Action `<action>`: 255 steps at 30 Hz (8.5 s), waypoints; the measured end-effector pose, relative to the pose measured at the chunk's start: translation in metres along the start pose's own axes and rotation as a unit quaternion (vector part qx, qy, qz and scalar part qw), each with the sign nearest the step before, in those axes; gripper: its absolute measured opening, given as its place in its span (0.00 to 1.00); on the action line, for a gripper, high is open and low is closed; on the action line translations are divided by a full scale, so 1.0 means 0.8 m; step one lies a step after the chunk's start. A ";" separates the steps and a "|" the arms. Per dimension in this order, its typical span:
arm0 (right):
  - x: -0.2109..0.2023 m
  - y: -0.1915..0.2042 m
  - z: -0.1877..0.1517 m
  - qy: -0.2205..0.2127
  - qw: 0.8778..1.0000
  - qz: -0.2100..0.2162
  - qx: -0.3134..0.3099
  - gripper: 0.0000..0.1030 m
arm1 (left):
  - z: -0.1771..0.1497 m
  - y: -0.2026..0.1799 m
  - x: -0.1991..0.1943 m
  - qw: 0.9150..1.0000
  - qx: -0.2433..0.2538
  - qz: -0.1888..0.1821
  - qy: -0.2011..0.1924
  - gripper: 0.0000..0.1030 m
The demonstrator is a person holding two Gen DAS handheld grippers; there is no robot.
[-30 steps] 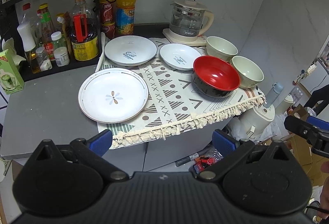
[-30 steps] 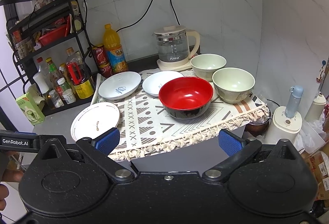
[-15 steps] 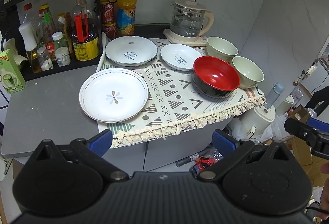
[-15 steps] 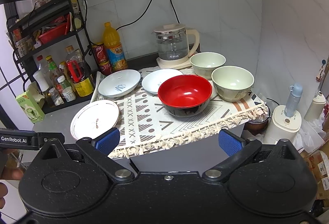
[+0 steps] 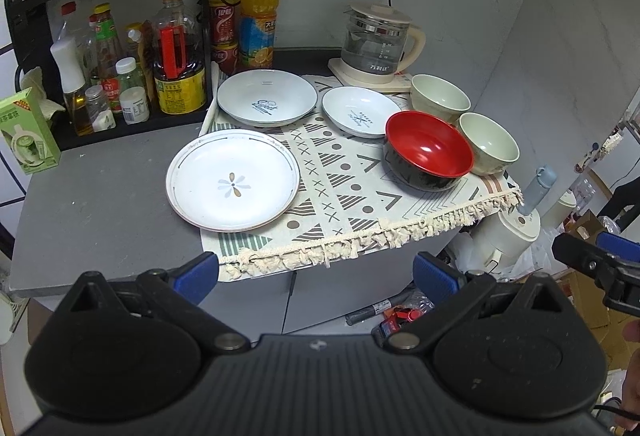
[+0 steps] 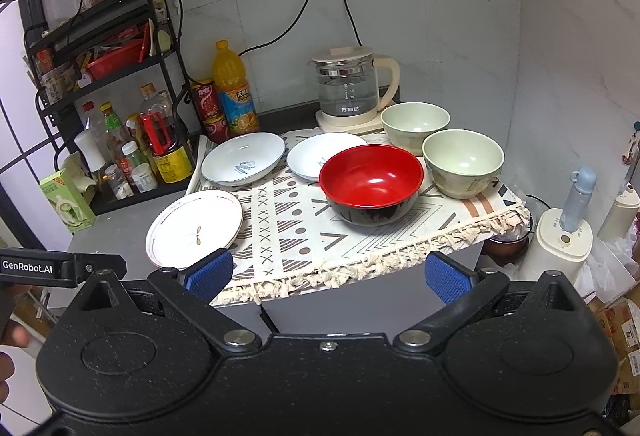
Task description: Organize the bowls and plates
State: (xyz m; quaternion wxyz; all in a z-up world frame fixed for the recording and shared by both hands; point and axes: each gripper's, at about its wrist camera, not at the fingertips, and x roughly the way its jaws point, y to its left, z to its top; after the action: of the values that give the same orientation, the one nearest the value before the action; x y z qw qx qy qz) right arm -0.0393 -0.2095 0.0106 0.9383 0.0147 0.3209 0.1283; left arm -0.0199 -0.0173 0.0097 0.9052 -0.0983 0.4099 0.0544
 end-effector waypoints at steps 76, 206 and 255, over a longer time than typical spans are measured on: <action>0.228 -0.167 0.122 0.081 0.986 -0.072 0.123 0.90 | 0.230 -0.108 0.277 0.992 -0.007 -0.079 0.098 0.97; 0.374 -0.182 0.136 0.163 0.983 0.011 0.087 0.07 | 0.208 -0.108 0.436 0.958 -0.122 -0.092 0.244 0.09; 0.409 -0.278 0.201 0.151 0.981 0.055 0.105 0.24 | 0.313 -0.190 0.475 0.974 -0.128 -0.046 0.183 0.42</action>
State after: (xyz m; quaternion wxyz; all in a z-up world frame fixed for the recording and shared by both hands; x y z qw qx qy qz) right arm 0.3587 -0.3341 -0.0820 0.8639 0.1114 0.4689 0.1461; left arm 0.4405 -0.1029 -0.0943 0.7962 -0.2401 0.5535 0.0460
